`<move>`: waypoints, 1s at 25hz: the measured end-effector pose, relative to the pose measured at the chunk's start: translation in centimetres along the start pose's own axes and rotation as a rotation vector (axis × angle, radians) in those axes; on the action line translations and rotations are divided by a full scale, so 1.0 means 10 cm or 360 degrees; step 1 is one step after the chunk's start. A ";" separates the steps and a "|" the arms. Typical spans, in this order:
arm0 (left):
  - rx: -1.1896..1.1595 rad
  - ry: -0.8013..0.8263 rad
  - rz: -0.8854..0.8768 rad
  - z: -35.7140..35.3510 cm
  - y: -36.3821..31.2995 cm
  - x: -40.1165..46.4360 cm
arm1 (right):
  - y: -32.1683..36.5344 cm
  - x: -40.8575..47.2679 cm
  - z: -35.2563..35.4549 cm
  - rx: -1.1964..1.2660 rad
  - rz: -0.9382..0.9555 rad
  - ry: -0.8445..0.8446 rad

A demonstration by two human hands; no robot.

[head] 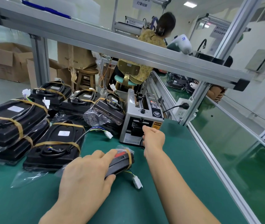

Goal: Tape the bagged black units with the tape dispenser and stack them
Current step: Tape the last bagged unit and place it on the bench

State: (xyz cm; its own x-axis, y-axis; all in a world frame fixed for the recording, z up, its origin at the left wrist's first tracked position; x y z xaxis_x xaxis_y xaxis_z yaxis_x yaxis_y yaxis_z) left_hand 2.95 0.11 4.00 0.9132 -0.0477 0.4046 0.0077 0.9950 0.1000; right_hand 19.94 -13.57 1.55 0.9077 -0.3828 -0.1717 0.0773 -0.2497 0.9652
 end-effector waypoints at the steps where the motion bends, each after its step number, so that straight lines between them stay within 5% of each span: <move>1: 0.0003 -0.0011 0.0006 -0.03 0.00 -0.01 | -0.01 0.03 -0.03 0.0002 -0.0003 -0.0032; 12: -0.0003 -0.0040 0.0074 -0.02 0.01 -0.01 | -0.04 0.08 -0.23 0.0220 -0.0191 -0.0267; 14: 0.0005 -0.0028 0.0097 -0.03 0.01 -0.01 | 0.03 -0.03 -0.15 0.0281 -0.0315 -0.0093; 19: 0.0026 -0.0011 0.0166 -0.05 0.03 0.02 | 0.10 -0.67 0.30 0.0157 -0.0331 0.0882; 25: -0.0036 0.0071 0.0358 -0.03 0.05 0.00 | -0.03 -1.01 0.48 0.0094 -0.0200 0.0971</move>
State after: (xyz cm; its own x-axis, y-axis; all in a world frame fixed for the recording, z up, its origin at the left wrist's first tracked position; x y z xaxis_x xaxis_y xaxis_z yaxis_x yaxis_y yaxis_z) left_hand 3.06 0.64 3.82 0.9100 0.1788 0.3740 -0.1894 0.9819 -0.0086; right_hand 8.78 -13.91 2.00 0.9665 0.2252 -0.1232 0.1919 -0.3153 0.9294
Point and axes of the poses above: each hand's wrist, its own x-axis towards the middle knuckle, its own z-axis out of the back of the hand, y = z × x, the point moved 2 cm from there along x, towards the middle knuckle, and after that the axes turned 14 degrees about x, right-handed, at the moved point
